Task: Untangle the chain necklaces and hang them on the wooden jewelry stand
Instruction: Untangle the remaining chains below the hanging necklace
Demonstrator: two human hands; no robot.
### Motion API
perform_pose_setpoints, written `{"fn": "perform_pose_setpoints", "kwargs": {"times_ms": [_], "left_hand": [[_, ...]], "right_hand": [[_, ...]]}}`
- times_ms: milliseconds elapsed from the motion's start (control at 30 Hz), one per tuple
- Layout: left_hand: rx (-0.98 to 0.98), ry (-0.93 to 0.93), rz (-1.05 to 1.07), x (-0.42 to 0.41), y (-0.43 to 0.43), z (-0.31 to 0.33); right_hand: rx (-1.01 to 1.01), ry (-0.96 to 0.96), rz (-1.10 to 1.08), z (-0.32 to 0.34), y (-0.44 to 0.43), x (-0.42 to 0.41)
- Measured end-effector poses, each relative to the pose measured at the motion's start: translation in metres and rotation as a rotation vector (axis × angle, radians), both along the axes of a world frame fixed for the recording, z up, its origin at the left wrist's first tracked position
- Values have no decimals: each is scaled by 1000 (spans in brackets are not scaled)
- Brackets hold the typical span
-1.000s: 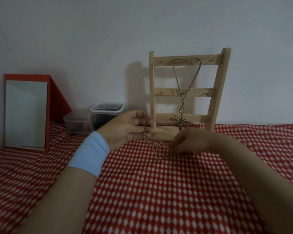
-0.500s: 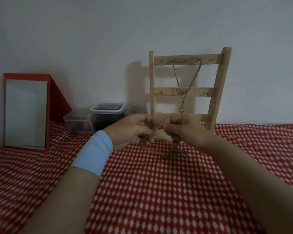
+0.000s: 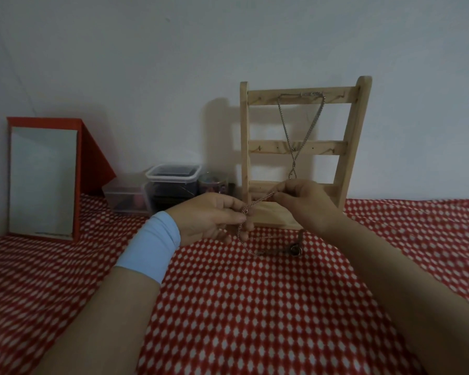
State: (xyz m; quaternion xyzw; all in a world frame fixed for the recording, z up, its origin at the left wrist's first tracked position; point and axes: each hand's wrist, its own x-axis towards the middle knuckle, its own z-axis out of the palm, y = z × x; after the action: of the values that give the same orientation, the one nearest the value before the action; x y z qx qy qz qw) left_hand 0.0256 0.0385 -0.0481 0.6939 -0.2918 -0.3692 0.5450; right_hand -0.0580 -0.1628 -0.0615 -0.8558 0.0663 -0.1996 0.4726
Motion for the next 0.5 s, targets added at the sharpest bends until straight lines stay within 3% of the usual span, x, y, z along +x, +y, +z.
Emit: {"fn": "perform_pose_setpoints", "kwargs": {"times_ms": [333,400,500], "left_hand": [[-187,8,185,0,-5,-14],[-92,-31,258,1,-1,-14],[176,-262,350,4,10,-20]], "right_hand": [[-157,66,74,-7,-1,0],[-148,80,98,-7,-1,-1],[-127,74,187,-10,3,-5]]}}
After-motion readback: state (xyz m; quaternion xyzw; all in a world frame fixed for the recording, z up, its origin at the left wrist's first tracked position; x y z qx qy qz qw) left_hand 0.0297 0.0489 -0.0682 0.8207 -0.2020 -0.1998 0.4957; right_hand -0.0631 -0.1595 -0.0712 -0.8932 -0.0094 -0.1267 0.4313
